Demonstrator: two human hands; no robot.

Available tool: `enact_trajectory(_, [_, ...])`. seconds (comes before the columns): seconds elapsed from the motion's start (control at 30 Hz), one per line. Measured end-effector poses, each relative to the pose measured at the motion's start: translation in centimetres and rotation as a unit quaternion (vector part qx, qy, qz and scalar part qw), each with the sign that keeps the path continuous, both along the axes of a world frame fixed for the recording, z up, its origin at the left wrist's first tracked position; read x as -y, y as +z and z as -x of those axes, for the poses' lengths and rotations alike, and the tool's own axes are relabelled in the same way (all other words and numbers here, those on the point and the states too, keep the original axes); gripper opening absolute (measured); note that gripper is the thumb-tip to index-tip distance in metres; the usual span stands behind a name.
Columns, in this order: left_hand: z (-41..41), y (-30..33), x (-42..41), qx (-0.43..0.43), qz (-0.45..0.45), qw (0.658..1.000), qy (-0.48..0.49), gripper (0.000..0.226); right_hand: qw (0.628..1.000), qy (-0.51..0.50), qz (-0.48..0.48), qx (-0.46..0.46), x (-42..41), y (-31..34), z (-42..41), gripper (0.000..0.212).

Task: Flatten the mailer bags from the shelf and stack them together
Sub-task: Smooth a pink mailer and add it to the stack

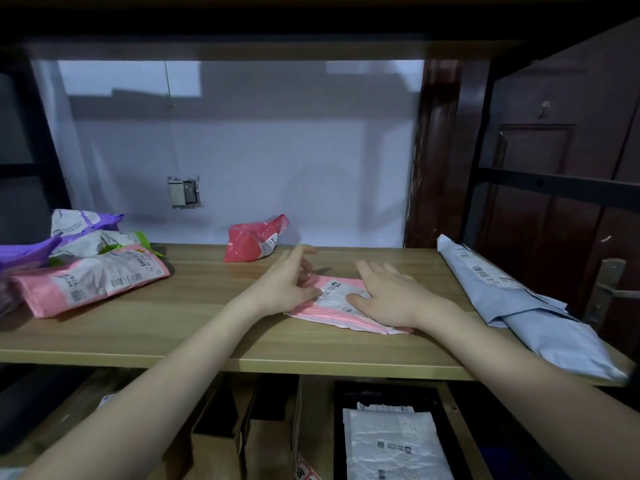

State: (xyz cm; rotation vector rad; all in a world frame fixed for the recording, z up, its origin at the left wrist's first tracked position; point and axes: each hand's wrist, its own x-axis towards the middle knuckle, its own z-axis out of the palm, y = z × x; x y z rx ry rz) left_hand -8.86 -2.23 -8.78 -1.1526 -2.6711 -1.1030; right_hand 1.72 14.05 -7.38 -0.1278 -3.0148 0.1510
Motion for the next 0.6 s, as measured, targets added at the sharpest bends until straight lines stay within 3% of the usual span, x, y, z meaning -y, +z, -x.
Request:
enact_trajectory(0.3, [-2.0, 0.0, 1.1, 0.164, -0.131, 0.976, -0.049, 0.065, 1.0, 0.003, 0.025, -0.019, -1.2, 0.0, -2.9, 0.057])
enact_trajectory(0.47, [-4.4, 0.0, 1.6, 0.137, -0.188, 0.965, -0.121, 0.058, 0.989, 0.033, 0.129, -0.058, -0.7, 0.0, -3.8, 0.056])
enact_trajectory(0.6, [-6.2, -0.6, 2.4, 0.021, -0.208, 0.97, -0.122, 0.06, 0.958, 0.026, 0.281, -0.053, -0.1, -0.3, -4.6, 0.057])
